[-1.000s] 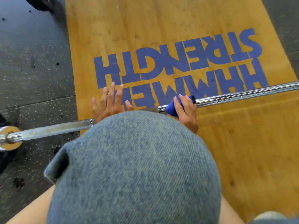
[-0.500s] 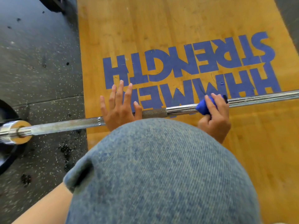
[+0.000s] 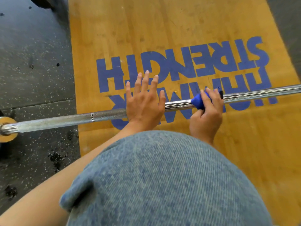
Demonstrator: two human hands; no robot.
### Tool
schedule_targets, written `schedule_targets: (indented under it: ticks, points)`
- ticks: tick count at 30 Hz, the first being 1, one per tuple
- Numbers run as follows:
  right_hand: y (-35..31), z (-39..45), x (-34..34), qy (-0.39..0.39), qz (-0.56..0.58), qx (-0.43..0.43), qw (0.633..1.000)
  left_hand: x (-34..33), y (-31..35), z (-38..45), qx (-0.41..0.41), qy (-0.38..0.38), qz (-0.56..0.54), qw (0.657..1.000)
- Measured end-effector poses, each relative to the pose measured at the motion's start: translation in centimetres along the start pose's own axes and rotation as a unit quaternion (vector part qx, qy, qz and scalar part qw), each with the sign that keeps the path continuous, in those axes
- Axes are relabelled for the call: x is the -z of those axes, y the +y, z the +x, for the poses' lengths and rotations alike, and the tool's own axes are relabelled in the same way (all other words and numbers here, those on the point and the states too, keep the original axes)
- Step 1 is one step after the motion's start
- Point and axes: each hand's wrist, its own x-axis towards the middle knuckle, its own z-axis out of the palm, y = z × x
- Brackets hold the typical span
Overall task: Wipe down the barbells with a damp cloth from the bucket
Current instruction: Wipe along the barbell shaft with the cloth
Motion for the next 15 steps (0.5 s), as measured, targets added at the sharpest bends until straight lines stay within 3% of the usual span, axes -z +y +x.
schedule_targets:
  ticks: [3, 4, 8, 9, 13, 15]
  points:
    - [-2.1, -2.2, -1.0, -0.12, 0.007, 0.148, 0.982, -0.3, -0.2, 1.1, 0.014, -0.01, -0.001, 1.0]
    - [-1.5, -1.7, -0.9, -0.127, 0.001, 0.158, 0.979, -0.4, -0.4, 1.5, 0.014, -0.01, -0.005, 1.0]
    - [1.4, 3.6, 0.6, -0.027, -0.014, -0.041, 0.999, -0.3, -0.6, 2.7, -0.004, 0.021, -0.002, 1.0]
    - [0.9, 4.1, 0.3, -0.026, -0.022, -0.055, 0.998, -0.3, -0.6, 3.1, -0.005, 0.028, -0.003, 1.0]
    - [-1.4, 3.2, -1.6, -0.161, -0.015, 0.109, 0.981, -0.3, -0.9, 5.1, -0.002, 0.049, -0.002, 0.999]
    - [-0.4, 4.9, -1.4, -0.153, -0.02, 0.107, 0.982, -0.2, -1.2, 5.8, -0.011, 0.063, -0.002, 0.998]
